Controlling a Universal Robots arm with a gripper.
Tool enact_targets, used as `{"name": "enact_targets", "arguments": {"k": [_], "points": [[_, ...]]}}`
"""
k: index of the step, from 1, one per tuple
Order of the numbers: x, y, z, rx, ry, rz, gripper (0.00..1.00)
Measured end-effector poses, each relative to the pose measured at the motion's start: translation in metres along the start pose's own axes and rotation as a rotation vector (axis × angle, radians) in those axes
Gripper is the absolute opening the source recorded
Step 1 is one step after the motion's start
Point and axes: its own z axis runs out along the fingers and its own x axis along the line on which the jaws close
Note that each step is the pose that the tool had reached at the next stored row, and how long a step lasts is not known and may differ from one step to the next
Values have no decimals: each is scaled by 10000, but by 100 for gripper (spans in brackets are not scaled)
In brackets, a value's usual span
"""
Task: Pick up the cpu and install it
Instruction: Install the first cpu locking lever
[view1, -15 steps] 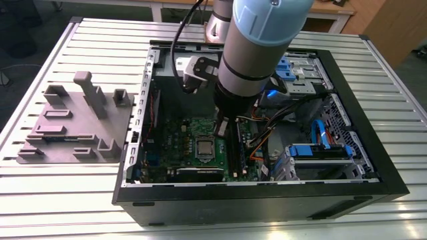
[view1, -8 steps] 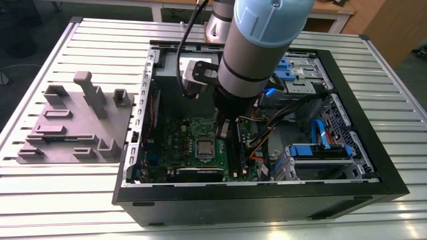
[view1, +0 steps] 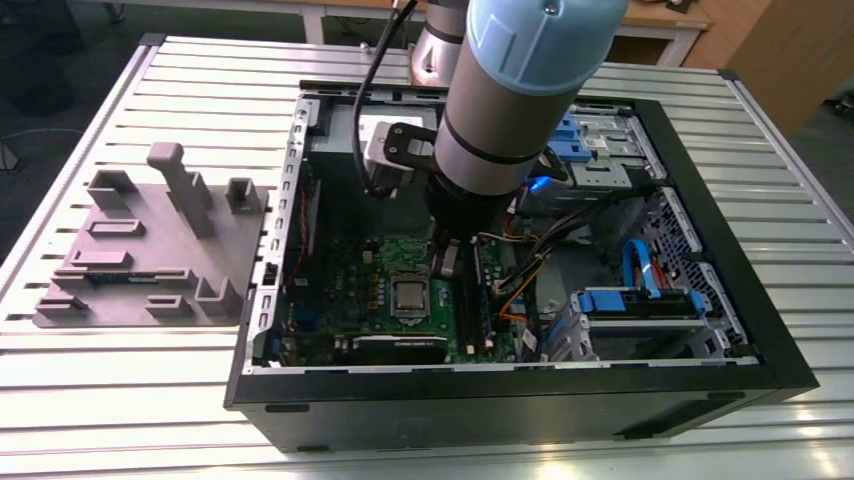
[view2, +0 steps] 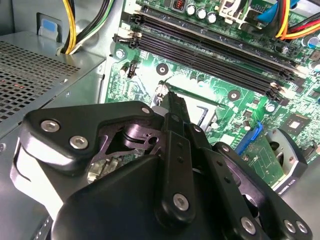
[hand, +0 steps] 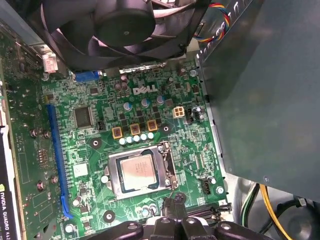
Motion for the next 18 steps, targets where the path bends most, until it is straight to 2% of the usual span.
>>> {"name": "enact_targets", "arguments": {"k": [8, 13, 18], "points": [[1, 1, 1, -2, 2, -15, 10], [1, -3, 15, -92, 75, -760, 10], [-1, -17, 21, -70, 82, -876, 10]]}}
